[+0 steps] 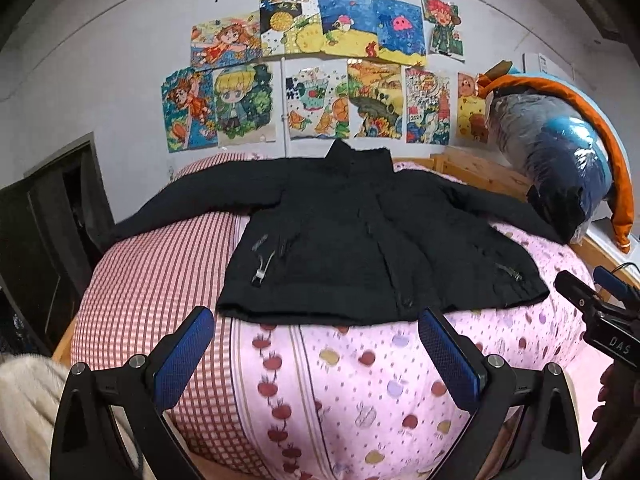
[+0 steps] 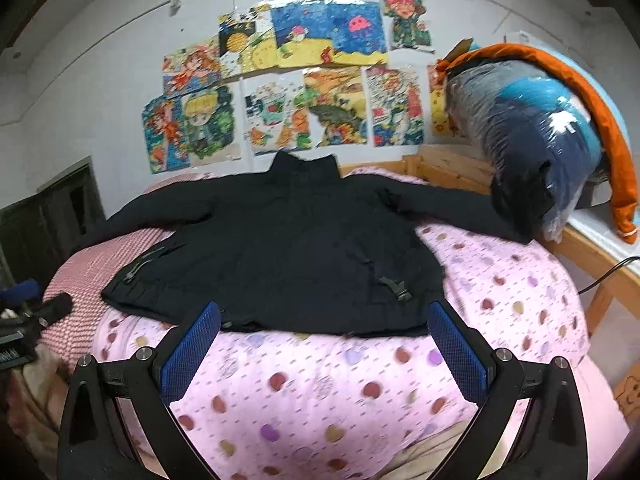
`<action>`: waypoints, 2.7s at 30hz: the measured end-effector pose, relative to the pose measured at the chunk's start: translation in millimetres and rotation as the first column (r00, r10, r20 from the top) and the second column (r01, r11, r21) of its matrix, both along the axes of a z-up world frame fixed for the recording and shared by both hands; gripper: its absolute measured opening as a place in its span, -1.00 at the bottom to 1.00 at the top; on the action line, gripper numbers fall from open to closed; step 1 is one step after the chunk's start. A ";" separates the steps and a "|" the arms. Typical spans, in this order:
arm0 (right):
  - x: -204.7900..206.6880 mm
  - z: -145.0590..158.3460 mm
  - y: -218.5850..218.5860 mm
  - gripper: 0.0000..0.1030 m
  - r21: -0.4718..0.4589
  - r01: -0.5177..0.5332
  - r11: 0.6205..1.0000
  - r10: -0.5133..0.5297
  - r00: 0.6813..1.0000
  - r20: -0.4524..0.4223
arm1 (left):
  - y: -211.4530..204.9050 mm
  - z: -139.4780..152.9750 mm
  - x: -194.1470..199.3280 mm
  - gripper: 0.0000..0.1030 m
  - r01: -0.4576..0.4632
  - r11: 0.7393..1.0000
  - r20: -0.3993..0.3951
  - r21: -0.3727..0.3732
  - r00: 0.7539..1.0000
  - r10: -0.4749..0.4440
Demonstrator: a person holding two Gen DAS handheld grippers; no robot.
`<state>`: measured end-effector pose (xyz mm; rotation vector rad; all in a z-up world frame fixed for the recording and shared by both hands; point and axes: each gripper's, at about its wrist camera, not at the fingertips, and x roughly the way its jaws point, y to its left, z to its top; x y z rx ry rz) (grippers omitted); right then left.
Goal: Fold large clothes
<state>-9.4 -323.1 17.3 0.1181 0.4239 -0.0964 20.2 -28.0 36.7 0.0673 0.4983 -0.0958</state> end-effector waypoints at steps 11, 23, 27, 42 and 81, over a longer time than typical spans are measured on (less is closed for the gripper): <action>14.2 77.8 -66.2 0.98 -0.096 0.107 0.990 -0.088 0.980 0.181 | -17.3 63.9 57.9 1.00 0.081 0.995 -0.111 -0.058 0.990 -0.087; 53.4 179.1 -123.8 0.98 -0.345 0.259 0.902 -0.166 0.946 0.278 | -71.1 132.1 157.3 1.00 0.118 0.990 -0.187 0.075 0.977 -0.102; 80.4 170.6 -147.1 0.98 -0.315 0.230 0.921 -0.174 0.965 0.196 | -87.9 143.4 203.6 1.00 0.093 0.993 -0.204 0.066 0.976 -0.078; 124.5 21.0 -234.8 0.98 -0.087 0.361 0.928 -0.365 0.930 -0.033 | -198.3 81.8 346.1 1.00 0.209 0.977 -0.255 0.045 0.948 -0.191; 215.7 -1.0 -213.9 -0.72 0.020 0.357 0.934 -0.355 0.923 0.148 | -283.4 -58.8 473.4 1.00 0.323 0.946 -0.366 -0.038 0.876 -0.314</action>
